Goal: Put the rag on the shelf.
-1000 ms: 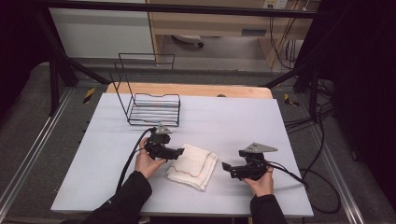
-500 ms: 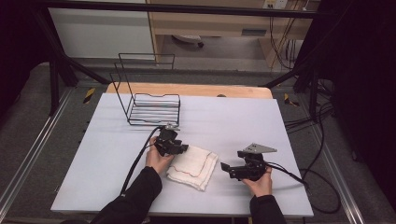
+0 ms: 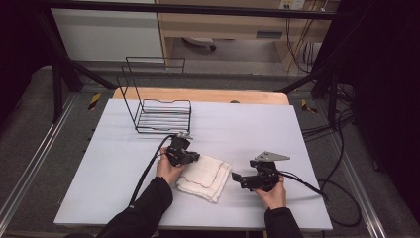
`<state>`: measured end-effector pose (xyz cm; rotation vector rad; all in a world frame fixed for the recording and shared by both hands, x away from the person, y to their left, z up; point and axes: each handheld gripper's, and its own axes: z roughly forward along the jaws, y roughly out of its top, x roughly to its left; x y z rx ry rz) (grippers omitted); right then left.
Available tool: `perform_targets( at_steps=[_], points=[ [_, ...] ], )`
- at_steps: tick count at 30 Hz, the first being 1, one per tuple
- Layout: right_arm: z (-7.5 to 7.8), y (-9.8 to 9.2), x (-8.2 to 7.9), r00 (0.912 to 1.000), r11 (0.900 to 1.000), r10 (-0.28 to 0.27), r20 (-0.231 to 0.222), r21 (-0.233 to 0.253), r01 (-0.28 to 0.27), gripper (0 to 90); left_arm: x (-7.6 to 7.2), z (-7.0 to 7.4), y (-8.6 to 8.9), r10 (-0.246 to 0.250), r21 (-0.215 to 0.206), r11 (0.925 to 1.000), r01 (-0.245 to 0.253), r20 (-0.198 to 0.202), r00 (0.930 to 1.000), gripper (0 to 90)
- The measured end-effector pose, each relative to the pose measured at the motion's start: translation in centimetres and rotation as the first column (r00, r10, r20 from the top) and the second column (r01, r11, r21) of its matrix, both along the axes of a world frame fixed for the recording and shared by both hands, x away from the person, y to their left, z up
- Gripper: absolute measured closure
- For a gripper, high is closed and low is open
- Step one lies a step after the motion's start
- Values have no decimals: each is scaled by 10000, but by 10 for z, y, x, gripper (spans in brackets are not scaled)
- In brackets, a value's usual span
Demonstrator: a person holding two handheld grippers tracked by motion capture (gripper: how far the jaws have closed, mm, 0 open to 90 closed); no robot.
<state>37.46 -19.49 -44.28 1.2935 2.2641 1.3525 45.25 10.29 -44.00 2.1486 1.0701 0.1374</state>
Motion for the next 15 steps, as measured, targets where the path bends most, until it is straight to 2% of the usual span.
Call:
perform_targets(
  at_steps=[2,4,10,15],
  points=[
    [0,1,1,10000,10000,-12,-39,87,12,63,-3,1,1,13,-33,10000,-13,156,9999,826],
    [1,3,4,9999,10000,-95,44,-21,95,53,-5,3,4,-106,44,9999,105,289,9995,828],
    [3,18,13,9999,9998,-154,41,-135,154,52,-14,8,18,162,-147,9998,-157,391,9991,828],
    [1,34,25,9997,9997,-235,-99,-61,235,47,-20,2,27,436,-204,9989,-427,446,9981,827]
  ],
)
